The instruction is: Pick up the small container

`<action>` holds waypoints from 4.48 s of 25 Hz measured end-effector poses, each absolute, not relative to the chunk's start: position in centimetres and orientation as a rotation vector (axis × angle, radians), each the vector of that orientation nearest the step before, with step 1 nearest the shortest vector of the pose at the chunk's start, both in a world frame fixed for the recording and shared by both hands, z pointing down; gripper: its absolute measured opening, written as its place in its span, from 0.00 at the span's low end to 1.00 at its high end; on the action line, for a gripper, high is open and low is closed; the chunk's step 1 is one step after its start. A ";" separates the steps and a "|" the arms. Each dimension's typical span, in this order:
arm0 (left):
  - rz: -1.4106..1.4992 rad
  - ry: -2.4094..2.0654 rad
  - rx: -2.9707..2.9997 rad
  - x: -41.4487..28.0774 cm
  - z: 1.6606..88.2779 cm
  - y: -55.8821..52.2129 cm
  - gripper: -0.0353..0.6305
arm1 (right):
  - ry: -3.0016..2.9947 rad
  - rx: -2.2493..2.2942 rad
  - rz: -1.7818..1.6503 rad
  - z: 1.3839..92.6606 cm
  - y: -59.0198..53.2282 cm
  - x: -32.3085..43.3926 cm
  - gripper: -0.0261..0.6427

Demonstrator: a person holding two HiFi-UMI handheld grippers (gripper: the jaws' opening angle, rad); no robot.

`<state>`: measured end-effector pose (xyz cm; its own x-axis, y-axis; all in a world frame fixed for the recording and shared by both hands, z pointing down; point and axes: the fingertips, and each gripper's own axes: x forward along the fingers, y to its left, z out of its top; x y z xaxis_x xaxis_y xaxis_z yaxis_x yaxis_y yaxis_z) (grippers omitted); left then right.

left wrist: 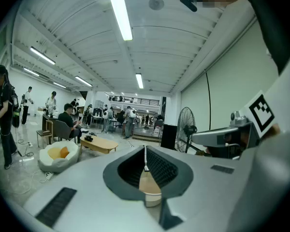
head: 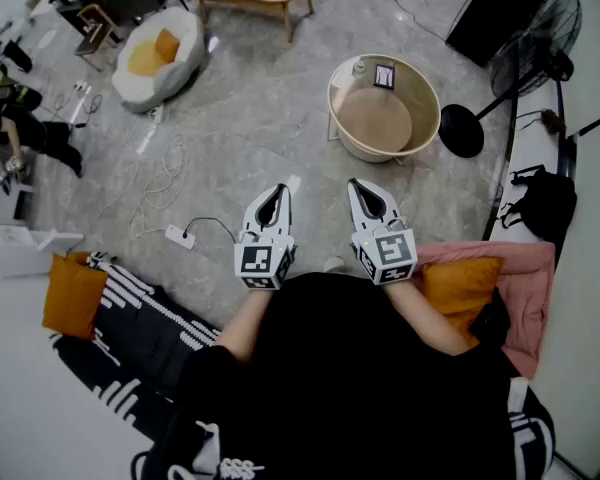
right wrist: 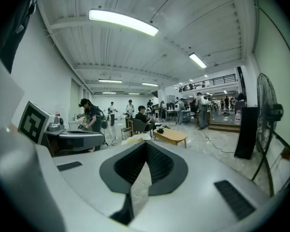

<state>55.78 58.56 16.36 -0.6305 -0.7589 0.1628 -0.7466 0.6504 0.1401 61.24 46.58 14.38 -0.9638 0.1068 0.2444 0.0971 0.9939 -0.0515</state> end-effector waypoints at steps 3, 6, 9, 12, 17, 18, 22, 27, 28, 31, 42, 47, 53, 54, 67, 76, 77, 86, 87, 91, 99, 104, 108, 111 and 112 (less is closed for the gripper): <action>-0.062 -2.702 1.179 56.9 17.1 58.5 0.10 | -2.917 -0.167 0.015 14.4 45.4 62.0 0.07; -0.048 -2.696 1.132 58.1 18.4 58.9 0.10 | -2.905 -0.157 0.060 16.0 44.5 63.1 0.07; -0.055 -2.691 1.099 58.2 19.3 59.8 0.10 | -2.894 -0.307 0.094 17.4 45.9 63.1 0.07; -0.134 -2.681 1.095 57.0 20.3 60.8 0.10 | -2.899 -0.461 0.065 17.9 48.1 62.2 0.07; -0.130 -2.700 1.120 53.1 20.9 60.7 0.10 | -2.862 -0.435 0.070 19.9 47.5 58.2 0.07; -0.128 -2.703 1.126 51.6 21.0 60.6 0.10 | -2.856 -0.418 0.066 20.0 47.3 56.8 0.07; -0.123 -2.692 1.134 43.7 21.8 59.6 0.10 | -2.814 -0.328 0.030 21.1 45.8 50.5 0.07; -0.172 -2.693 1.157 32.5 21.8 58.5 0.10 | -2.719 -0.270 -0.012 23.1 44.0 41.2 0.07; -0.177 -2.692 1.171 30.5 21.8 58.5 0.10 | -2.704 -0.269 -0.015 23.3 43.8 39.1 0.07; -0.198 -2.656 1.165 24.6 22.6 59.3 0.10 | -2.665 -0.274 0.010 23.5 44.0 32.5 0.07; -0.233 -2.524 1.279 10.6 23.3 60.9 0.10 | -2.659 0.071 -0.089 21.6 42.2 15.2 0.07; -0.212 -2.536 1.317 6.3 22.5 61.8 0.10 | -2.659 0.153 -0.104 21.4 41.5 12.9 0.07; -0.227 -2.550 1.300 3.1 22.9 63.2 0.10 | -2.666 0.190 -0.068 21.6 42.0 11.5 0.07; -0.233 -2.553 1.291 2.7 22.9 63.3 0.10 | -2.679 0.187 -0.067 21.3 42.0 11.0 0.07; -0.188 -2.528 1.191 -2.9 25.1 61.2 0.10 | -2.746 0.258 0.043 22.2 37.6 3.9 0.07; -0.089 -2.465 1.324 -14.4 25.3 47.3 0.10 | -2.675 0.447 0.105 24.9 23.5 -1.8 0.07; -0.085 -2.455 1.349 -15.4 25.0 45.2 0.10 | -2.661 0.469 0.109 25.1 21.7 -2.1 0.07; -0.057 -2.311 1.590 -22.3 24.0 28.3 0.10 | -2.649 0.764 0.099 22.4 4.4 -6.4 0.07; -0.049 -2.300 1.610 -22.7 24.0 26.6 0.10 | -2.641 0.793 0.104 22.5 2.8 -6.2 0.07; -0.025 -2.230 1.731 -22.7 24.1 20.6 0.10 | -2.555 0.875 0.152 24.7 -1.4 -3.5 0.07; 0.062 -2.009 1.973 -20.9 25.0 9.7 0.10 | -2.452 1.101 0.256 25.5 -5.3 1.8 0.07; 0.120 -1.780 2.149 -20.4 26.9 2.9 0.10 | -2.332 1.262 0.314 26.8 -6.6 3.2 0.07; 0.278 -1.528 2.285 -21.6 31.6 -2.0 0.10 | -2.235 1.431 0.348 27.6 -7.6 2.6 0.07; 0.316 -1.383 2.363 -21.9 32.8 -5.2 0.10 | -2.203 1.521 0.409 28.2 -7.7 0.9 0.07; 0.329 -1.336 2.389 -21.7 33.4 -6.0 0.10 | -2.188 1.546 0.426 28.6 -7.9 0.6 0.07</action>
